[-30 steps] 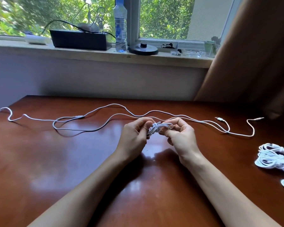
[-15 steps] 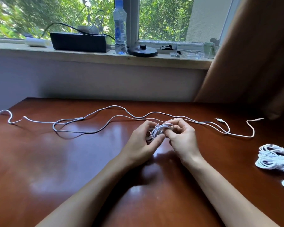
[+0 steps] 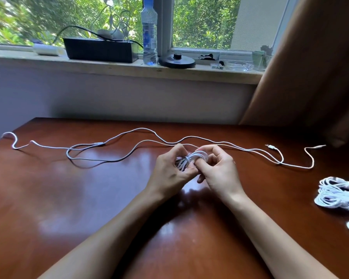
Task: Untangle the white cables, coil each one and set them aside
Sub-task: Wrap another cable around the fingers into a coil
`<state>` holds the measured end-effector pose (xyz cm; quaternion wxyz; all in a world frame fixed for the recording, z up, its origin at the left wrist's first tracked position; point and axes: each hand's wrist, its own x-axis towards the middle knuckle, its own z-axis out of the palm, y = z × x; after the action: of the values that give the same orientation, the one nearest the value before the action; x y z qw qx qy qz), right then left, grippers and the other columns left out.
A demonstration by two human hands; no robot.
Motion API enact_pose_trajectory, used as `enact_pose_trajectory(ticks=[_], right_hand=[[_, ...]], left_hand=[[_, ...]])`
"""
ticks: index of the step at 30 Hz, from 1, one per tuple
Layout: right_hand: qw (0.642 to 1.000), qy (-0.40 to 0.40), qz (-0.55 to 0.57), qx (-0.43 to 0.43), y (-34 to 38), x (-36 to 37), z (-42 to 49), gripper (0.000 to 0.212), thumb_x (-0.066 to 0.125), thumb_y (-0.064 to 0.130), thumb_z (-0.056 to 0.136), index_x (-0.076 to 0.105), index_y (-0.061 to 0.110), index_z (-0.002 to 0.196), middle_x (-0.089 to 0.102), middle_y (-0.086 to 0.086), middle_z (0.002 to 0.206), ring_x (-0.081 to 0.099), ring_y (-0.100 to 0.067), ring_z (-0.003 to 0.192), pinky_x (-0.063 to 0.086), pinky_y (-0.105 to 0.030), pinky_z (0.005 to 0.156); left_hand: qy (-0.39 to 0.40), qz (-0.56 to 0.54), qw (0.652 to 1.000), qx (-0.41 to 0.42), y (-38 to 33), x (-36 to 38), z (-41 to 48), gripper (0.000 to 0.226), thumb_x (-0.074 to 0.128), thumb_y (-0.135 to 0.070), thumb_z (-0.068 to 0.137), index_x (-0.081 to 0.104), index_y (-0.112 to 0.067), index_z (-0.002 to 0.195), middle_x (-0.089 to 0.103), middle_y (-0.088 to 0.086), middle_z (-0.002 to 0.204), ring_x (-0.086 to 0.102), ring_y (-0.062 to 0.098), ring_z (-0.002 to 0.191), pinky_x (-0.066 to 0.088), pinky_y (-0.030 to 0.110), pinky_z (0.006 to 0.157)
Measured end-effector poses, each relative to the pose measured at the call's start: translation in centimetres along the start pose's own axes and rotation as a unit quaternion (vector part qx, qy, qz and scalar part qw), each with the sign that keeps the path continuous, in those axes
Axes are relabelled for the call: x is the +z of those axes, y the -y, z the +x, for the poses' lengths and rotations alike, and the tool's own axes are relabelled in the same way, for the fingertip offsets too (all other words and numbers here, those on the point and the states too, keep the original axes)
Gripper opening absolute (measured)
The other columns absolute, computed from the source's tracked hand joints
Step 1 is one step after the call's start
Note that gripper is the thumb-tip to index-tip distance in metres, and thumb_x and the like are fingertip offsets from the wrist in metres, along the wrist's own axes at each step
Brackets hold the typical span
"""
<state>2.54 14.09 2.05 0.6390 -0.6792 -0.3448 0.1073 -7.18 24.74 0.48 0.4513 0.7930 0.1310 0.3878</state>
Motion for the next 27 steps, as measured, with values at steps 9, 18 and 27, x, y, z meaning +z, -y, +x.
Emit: enact_pose_trajectory(ticks=[9, 18, 27], right_hand=[[0.997, 0.003, -0.075, -0.028, -0.6, -0.3, 0.2, 0.013, 0.071, 0.01, 0.086, 0.069, 0.023, 0.087, 0.064, -0.017, 0.069, 0.054, -0.015, 0.045, 0.044, -0.027, 0.043], [0.997, 0.058, -0.052, -0.011, -1.4, -0.2, 0.4, 0.012, 0.064, 0.006, 0.094, 0.07, 0.016, 0.092, 0.064, -0.004, 0.061, 0.054, -0.013, 0.048, 0.048, -0.027, 0.048], [0.992, 0.122, 0.02, 0.023, -1.3, -0.2, 0.1, 0.008, 0.06, 0.008, 0.1, 0.068, 0.008, 0.1, 0.066, -0.023, 0.084, 0.062, -0.017, 0.062, 0.062, -0.043, 0.059]], left_hand=[[0.037, 0.002, 0.999, 0.015, 0.2, -0.6, 0.2, 0.017, 0.07, -0.005, 0.086, 0.054, -0.007, 0.081, 0.046, -0.01, 0.058, 0.036, 0.005, 0.053, 0.031, 0.018, 0.051], [0.01, 0.055, 0.998, 0.016, 0.5, -0.3, 0.1, 0.025, 0.074, -0.01, 0.077, 0.049, -0.011, 0.075, 0.045, -0.009, 0.054, 0.033, 0.005, 0.05, 0.029, 0.02, 0.048], [-0.014, 0.088, 0.996, 0.008, 1.1, -0.6, 0.4, 0.028, 0.077, -0.018, 0.077, 0.049, -0.015, 0.073, 0.053, -0.003, 0.056, 0.038, 0.007, 0.05, 0.033, 0.024, 0.047]])
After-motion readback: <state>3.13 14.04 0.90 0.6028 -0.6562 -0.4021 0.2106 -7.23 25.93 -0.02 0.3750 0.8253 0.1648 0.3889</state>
